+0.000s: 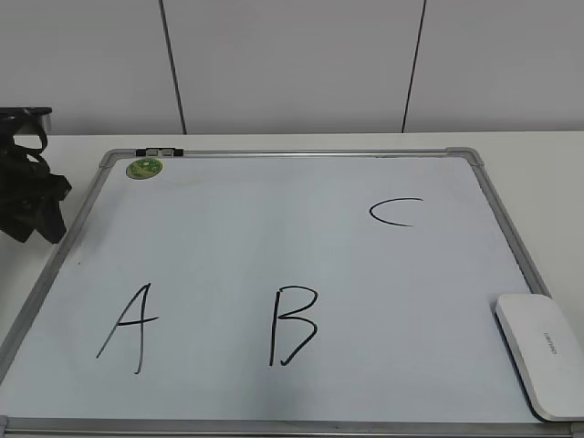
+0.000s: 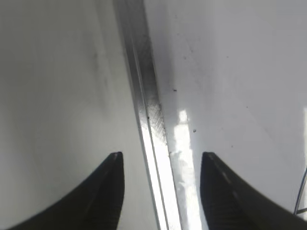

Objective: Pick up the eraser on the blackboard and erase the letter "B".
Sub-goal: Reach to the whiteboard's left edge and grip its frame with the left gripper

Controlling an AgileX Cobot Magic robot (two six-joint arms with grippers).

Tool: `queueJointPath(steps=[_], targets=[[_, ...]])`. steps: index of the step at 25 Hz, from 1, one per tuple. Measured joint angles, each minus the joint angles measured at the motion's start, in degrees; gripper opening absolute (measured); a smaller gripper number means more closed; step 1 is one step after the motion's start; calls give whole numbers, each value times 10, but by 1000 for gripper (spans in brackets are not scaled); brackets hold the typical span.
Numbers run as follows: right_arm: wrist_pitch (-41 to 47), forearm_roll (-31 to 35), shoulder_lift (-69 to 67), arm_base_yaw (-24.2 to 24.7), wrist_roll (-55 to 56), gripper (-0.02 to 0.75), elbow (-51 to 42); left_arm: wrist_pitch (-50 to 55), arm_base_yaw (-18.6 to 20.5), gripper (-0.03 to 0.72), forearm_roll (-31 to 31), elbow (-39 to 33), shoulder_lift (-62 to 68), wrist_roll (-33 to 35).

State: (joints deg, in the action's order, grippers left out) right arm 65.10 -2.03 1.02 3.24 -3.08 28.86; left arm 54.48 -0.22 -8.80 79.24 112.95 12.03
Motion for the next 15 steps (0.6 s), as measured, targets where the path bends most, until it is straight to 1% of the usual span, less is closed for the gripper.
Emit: queueJointPath(steps=[2,4,13,15], targets=[[0,0,0,0,0,587,0,4,4,349,-1,11,11,0],[0,0,0,0,0,587,0,5,10,336,-1,22,23,0],[0,0,0,0,0,587,0,11,19,323,-7,34,58,0],[0,0,0,0,0,587,0,12,19,309,-7,34,62,0]])
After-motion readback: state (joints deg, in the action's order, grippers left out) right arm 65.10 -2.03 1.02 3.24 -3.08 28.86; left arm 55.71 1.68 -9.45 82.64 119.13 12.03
